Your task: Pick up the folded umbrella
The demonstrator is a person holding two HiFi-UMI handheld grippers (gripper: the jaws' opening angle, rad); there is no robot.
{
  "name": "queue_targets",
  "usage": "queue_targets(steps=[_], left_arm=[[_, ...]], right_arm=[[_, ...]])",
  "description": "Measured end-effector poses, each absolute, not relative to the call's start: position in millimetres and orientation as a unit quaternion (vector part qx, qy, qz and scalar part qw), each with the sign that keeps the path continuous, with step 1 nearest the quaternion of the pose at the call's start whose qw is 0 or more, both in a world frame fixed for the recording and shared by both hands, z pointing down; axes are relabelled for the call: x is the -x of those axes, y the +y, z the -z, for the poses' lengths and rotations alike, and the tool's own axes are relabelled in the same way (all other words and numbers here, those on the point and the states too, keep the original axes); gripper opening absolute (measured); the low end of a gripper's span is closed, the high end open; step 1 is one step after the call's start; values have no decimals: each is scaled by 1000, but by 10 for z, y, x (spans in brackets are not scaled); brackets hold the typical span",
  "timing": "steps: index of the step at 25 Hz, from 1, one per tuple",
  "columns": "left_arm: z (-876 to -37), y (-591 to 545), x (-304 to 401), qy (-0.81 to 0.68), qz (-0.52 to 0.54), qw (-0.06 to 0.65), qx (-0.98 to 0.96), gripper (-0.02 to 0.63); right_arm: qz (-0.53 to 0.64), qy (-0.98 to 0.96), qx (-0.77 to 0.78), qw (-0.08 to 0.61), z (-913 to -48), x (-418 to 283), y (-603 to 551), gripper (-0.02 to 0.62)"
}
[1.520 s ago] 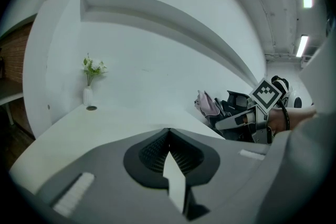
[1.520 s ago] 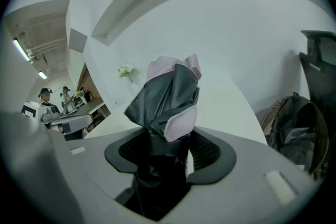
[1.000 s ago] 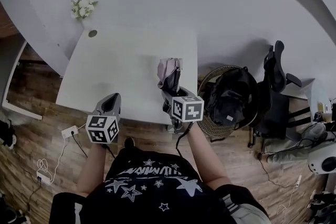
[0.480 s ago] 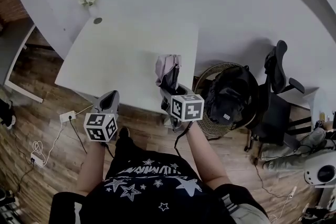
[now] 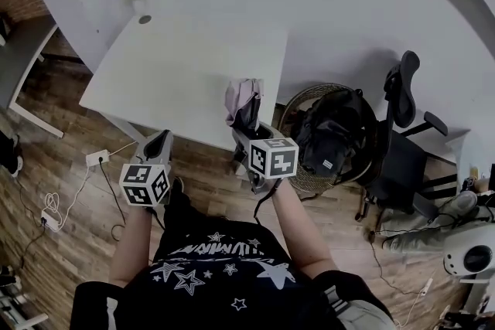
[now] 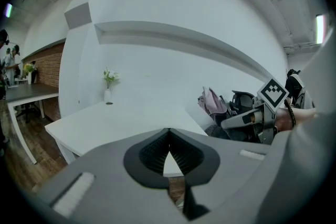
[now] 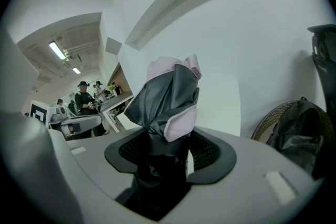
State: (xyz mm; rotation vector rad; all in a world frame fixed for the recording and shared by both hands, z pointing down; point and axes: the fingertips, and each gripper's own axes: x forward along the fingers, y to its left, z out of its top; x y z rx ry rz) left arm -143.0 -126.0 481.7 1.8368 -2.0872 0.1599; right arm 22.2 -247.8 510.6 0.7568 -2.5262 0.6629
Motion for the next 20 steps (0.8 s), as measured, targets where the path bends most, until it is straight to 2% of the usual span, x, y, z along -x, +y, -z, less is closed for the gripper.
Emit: queue_targets(steps=[11,20], left_arm=[[-4817,-924,1046,-747,-50,178,-639,3],[-4896,-572,960,-750,-47,183,-634,3]], right_arm=[[-232,-914,-258,212,-5134,-577,-2159,250],[-221,-918,-248,217,-5194,-599,-1847,253]])
